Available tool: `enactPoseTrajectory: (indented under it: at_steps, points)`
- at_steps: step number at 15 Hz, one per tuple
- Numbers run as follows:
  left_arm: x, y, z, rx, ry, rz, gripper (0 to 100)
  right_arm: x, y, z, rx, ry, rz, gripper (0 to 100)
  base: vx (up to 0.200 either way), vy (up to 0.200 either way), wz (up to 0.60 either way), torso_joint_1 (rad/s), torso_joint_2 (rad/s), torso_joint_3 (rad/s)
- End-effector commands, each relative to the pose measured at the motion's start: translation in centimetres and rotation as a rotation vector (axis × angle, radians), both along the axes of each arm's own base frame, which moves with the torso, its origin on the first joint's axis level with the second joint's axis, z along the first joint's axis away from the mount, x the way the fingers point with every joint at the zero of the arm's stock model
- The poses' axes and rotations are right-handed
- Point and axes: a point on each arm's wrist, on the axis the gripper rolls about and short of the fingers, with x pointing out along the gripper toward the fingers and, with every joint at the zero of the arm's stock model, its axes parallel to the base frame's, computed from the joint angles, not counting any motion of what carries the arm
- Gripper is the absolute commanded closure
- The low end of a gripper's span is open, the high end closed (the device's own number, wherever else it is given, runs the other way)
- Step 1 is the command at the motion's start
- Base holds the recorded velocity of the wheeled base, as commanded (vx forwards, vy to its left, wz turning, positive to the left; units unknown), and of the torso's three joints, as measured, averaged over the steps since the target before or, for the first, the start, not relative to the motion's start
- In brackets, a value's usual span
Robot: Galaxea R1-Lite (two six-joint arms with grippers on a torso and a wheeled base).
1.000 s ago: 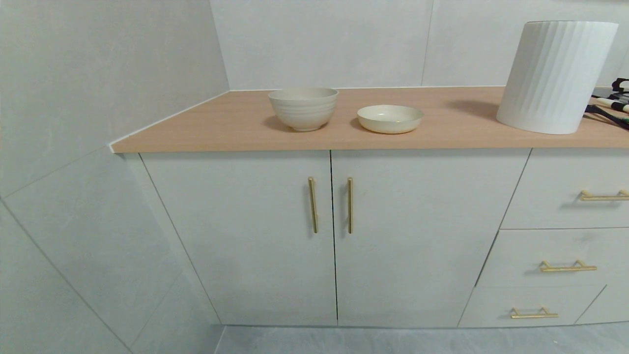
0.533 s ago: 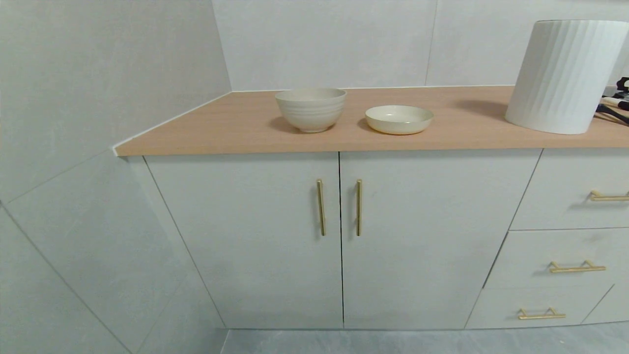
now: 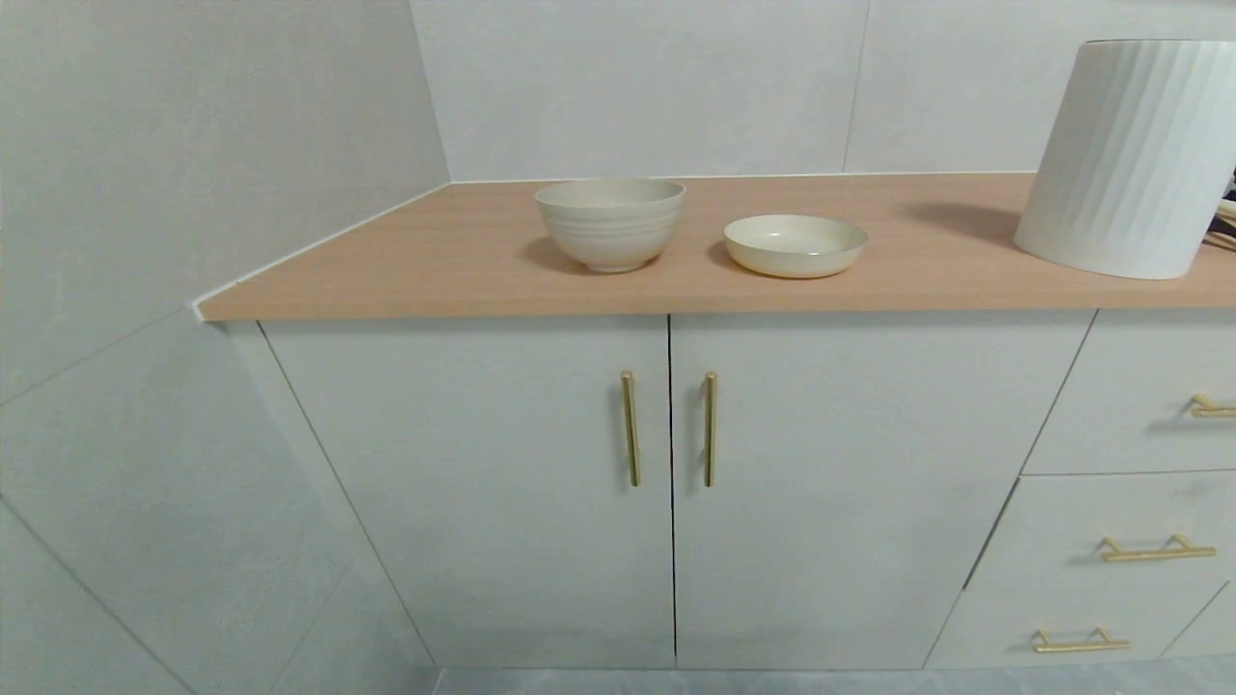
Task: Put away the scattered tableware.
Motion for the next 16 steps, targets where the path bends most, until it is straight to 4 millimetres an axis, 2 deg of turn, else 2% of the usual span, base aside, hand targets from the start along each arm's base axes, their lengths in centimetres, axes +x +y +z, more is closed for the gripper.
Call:
enactPoseTrajectory:
  at_steps: [1,5,6,7,9,10,12,13,15,16]
  points:
    - [0.0,0.0,0.0,0.0,0.002,0.0,0,0.0,0.0,0.0,-0.001,0.0,0.0,0,0.0,0.0,0.0,0.0,0.0,0.0]
    - [0.0,0.0,0.0,0.0,0.001,0.0,0,0.0,0.0,0.1,-0.018,-0.007,0.003,0,0.0,0.0,0.0,0.0,0.0,0.0]
    - [0.0,0.0,0.0,0.001,0.002,0.0,0,-0.6,0.2,2.3,-0.019,-0.076,0.075,0,0.0,0.0,0.0,0.0,0.0,0.0]
    - [0.0,0.0,0.0,0.001,0.002,0.0,0,-0.6,0.3,3.5,-0.007,-0.046,0.167,0,0.0,0.0,0.0,0.0,0.0,0.0]
    - [0.0,0.0,0.0,0.001,0.001,0.0,0,0.5,0.6,4.3,0.009,0.086,0.293,0,0.0,0.0,0.0,0.0,0.0,0.0]
    - [0.0,0.0,0.0,0.001,0.002,0.0,0,2.3,0.9,4.8,0.045,0.236,0.413,0,0.0,0.0,0.0,0.0,0.0,0.0]
    - [0.0,0.0,0.0,0.003,0.001,0.0,0,5.0,1.0,6.1,0.081,0.381,0.467,0,0.0,0.0,0.0,0.0,0.0,0.0]
    - [0.0,0.0,0.0,0.003,0.002,0.0,0,7.2,1.3,7.4,0.09,0.464,0.495,0,0.0,0.0,0.0,0.0,0.0,0.0]
    - [0.0,0.0,0.0,0.003,0.002,0.0,0,10.1,2.6,8.6,0.067,0.564,0.598,0,0.0,0.0,0.0,0.0,0.0,0.0]
    - [0.0,0.0,0.0,0.003,0.002,0.0,0,11.7,3.9,8.5,0.047,0.635,0.68,0,0.0,0.0,0.0,0.0,0.0,0.0]
